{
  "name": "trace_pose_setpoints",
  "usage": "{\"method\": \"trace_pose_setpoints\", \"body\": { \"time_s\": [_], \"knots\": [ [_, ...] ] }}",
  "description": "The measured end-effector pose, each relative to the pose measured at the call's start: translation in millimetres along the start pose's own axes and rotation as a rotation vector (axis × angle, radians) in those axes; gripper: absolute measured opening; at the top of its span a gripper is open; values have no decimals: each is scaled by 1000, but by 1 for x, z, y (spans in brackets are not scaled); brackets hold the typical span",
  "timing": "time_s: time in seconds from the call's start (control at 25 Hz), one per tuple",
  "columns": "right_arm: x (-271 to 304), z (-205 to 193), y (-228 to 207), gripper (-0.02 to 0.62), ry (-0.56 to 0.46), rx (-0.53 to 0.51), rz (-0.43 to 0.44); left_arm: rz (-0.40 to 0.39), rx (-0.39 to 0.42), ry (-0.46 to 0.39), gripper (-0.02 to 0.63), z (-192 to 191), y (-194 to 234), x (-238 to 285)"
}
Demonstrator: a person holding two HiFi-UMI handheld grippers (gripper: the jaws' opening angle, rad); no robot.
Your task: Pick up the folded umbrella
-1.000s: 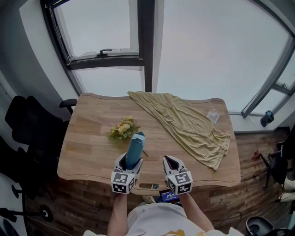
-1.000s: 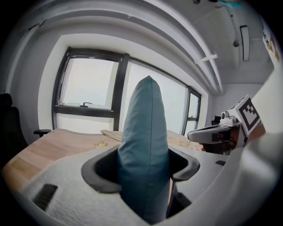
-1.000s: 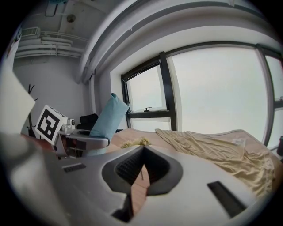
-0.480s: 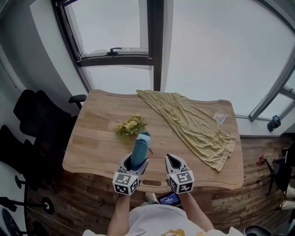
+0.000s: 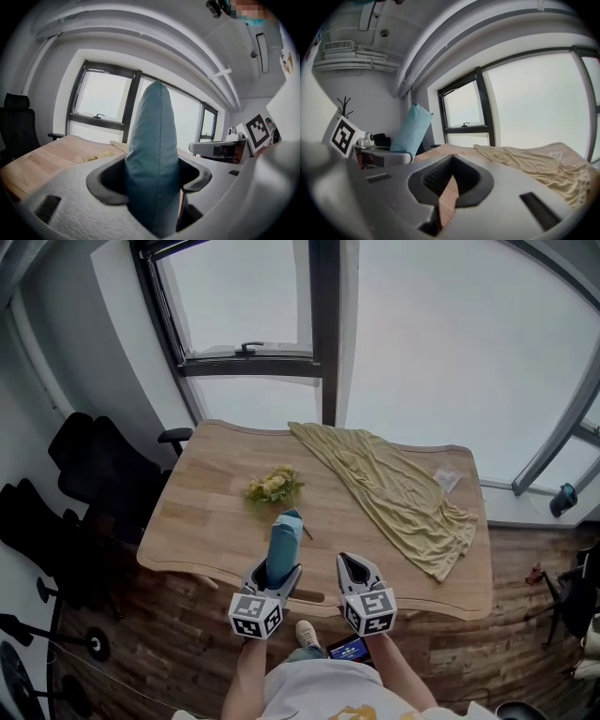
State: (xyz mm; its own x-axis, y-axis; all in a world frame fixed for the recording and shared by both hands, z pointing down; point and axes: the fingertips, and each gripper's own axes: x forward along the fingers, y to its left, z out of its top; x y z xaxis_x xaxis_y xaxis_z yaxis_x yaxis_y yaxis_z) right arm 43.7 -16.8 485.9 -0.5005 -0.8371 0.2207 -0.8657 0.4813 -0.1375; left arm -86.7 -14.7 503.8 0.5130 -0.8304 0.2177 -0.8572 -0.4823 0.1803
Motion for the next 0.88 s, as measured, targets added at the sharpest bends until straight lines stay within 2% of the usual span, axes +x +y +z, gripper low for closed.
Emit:
{"method": "trace_pose_setpoints", "body": {
  "time_s": [0.32,0.64,0.88],
  "knots": [
    [-55,-6,29,11,-7,-104,16,22,-12,-43,310,-5,-36,-51],
    [-92,-22,49,11,-12,-111,41,34,-37,-81,310,-17,-60,-90],
    [-106,-11,54,11,-51,-112,45,41,-52,-118,310,-6,-63,-105]
  ]
}}
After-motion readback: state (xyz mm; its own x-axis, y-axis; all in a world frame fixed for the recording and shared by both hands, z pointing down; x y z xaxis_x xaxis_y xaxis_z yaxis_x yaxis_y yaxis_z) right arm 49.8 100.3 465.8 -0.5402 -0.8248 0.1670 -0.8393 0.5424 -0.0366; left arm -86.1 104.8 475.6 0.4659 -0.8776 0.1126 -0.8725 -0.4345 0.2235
